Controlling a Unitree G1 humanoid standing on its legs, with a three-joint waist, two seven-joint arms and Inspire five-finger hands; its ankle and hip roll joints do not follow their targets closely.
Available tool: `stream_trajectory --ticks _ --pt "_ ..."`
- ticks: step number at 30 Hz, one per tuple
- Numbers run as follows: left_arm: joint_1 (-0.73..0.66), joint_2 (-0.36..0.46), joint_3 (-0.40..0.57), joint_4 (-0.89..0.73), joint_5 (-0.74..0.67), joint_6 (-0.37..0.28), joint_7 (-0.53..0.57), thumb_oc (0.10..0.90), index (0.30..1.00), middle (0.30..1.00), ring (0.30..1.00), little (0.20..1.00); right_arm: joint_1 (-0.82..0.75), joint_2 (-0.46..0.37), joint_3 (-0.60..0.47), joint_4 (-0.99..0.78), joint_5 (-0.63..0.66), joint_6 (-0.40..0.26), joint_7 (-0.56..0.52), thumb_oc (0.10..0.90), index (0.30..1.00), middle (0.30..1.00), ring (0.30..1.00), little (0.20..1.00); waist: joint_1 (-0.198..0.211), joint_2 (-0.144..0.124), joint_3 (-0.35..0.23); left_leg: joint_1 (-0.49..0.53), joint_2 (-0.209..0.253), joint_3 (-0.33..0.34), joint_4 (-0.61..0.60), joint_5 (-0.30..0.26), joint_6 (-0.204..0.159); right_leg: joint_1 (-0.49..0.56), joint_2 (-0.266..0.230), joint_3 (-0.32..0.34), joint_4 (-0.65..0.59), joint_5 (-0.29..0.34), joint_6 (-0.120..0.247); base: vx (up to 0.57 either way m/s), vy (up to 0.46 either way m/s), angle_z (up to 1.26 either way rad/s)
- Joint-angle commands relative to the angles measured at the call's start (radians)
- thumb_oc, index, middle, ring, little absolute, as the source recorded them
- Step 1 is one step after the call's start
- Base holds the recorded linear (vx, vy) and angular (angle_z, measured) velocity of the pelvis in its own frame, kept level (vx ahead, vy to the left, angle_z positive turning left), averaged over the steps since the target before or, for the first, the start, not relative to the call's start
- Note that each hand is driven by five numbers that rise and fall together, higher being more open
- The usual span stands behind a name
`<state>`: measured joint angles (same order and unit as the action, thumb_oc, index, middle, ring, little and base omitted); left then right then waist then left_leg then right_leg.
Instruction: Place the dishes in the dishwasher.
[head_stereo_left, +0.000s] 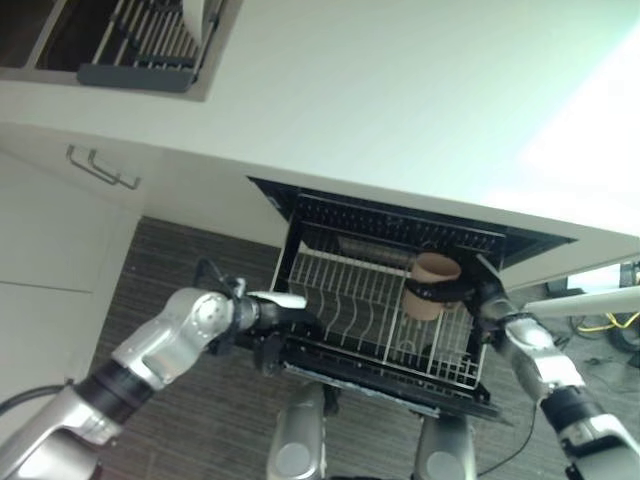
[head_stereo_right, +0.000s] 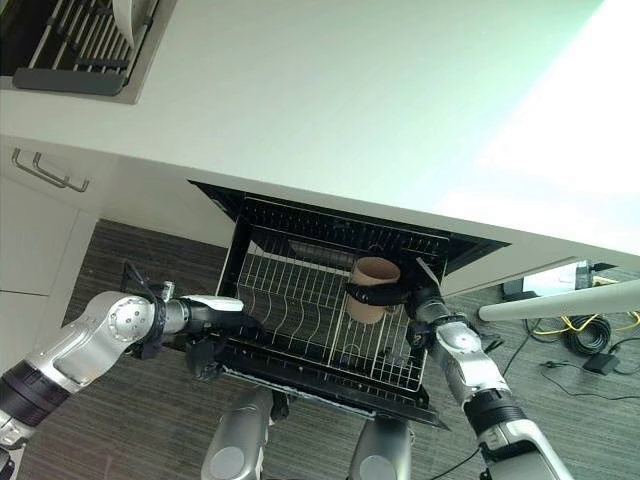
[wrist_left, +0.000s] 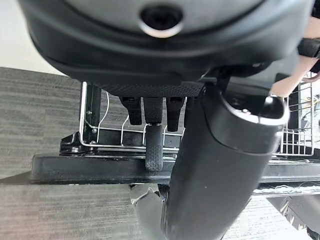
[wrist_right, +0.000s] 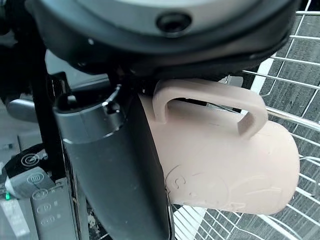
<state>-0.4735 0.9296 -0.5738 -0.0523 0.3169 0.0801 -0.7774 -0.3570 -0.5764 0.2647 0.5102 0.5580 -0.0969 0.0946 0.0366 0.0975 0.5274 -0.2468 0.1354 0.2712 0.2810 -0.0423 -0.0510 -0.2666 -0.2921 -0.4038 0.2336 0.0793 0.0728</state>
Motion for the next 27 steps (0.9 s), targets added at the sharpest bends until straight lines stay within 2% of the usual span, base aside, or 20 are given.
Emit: stream_trajectory --ticks 1,6,7,8,12,18,23,24,27 --pt "0.051 0.071 0.103 -0.105 -0.041 -0.024 0.096 0.800 0.900 0.900 0.900 0.900 0.065 -0.051 -0.056 -0.023 0.003 -0.038 0.013 0.400 0.300 0.300 0.300 0.300 0.006 -0.006 -0.031 -0.012 0.037 -0.010 0.019 -0.041 -0.010 0.023 -0.026 0.087 0.090 -0.146 0.114 0.00 0.000 0.00" --pt "0.110 0.084 0.167 -0.122 -0.061 -0.030 0.121 0.800 0.900 0.900 0.900 0.900 0.141 -0.046 -0.071 -0.044 -0.008 -0.055 0.047 0.400 0.300 0.300 0.300 0.300 -0.002 -0.008 -0.032 -0.011 0.041 -0.005 0.019 -0.041 -0.009 0.021 -0.024 0.089 0.093 -0.149 0.114 0.00 0.000 0.00" --pt "0.130 0.086 0.190 -0.130 -0.070 -0.029 0.126 0.800 0.900 0.900 0.900 0.900 0.165 -0.038 -0.075 -0.045 -0.005 -0.062 0.047 0.496 0.444 0.444 0.444 0.444 -0.003 -0.008 -0.034 -0.009 0.042 -0.002 0.019 -0.042 -0.009 0.023 -0.026 0.087 0.092 -0.151 0.115 0.00 0.000 0.00" --pt "0.138 0.086 0.198 -0.133 -0.074 -0.025 0.132 0.800 0.900 0.900 0.900 0.900 0.177 -0.030 -0.074 -0.042 -0.006 -0.072 0.042 0.800 0.900 0.900 0.900 0.900 -0.005 -0.007 -0.034 -0.007 0.042 -0.001 0.019 -0.043 -0.008 0.024 -0.026 0.086 0.093 -0.151 0.115 0.00 0.000 0.00" --pt "0.149 0.085 0.216 -0.145 -0.085 -0.006 0.131 0.800 0.900 0.900 0.900 0.900 0.201 -0.003 -0.072 -0.030 -0.006 -0.094 0.027 0.800 0.900 0.900 0.900 0.900 -0.008 -0.005 -0.037 -0.005 0.043 0.002 0.019 -0.044 -0.008 0.024 -0.027 0.086 0.096 -0.154 0.116 0.00 0.000 0.00" --pt "0.164 0.067 0.221 -0.161 -0.084 0.018 0.131 0.800 0.900 0.900 0.900 0.900 0.222 0.038 -0.075 -0.049 -0.015 -0.177 -0.021 0.800 0.900 0.900 0.900 0.900 -0.018 0.005 -0.038 -0.006 0.045 0.006 0.019 -0.046 -0.009 0.019 -0.023 0.094 0.103 -0.164 0.116 0.00 0.013 0.00" --pt "0.192 0.061 0.235 -0.171 -0.077 0.022 0.135 0.800 0.900 0.900 0.900 0.900 0.255 0.048 -0.089 -0.113 -0.080 -0.219 -0.065 0.800 0.900 0.900 0.900 0.900 -0.031 0.008 -0.041 0.000 0.047 0.015 0.019 -0.051 -0.006 0.017 -0.022 0.100 0.105 -0.168 0.118 0.00 0.019 -0.03" --pt "0.204 0.060 0.243 -0.172 -0.080 0.020 0.139 0.800 0.900 0.900 0.900 0.900 0.267 0.046 -0.094 -0.142 -0.129 -0.262 -0.096 0.800 0.900 0.900 0.900 0.900 -0.036 0.008 -0.043 0.002 0.048 0.021 0.019 -0.053 -0.005 0.017 -0.021 0.101 0.106 -0.169 0.119 0.00 0.030 -0.07" --pt "0.209 0.060 0.245 -0.170 -0.083 0.025 0.143 0.800 0.900 0.900 0.900 0.900 0.278 0.043 -0.103 -0.169 -0.180 -0.329 -0.131 0.800 0.900 0.900 0.900 0.900 -0.043 0.008 -0.045 0.006 0.049 0.027 0.019 -0.055 -0.004 0.018 -0.022 0.103 0.107 -0.171 0.121 0.00 0.024 -0.05"
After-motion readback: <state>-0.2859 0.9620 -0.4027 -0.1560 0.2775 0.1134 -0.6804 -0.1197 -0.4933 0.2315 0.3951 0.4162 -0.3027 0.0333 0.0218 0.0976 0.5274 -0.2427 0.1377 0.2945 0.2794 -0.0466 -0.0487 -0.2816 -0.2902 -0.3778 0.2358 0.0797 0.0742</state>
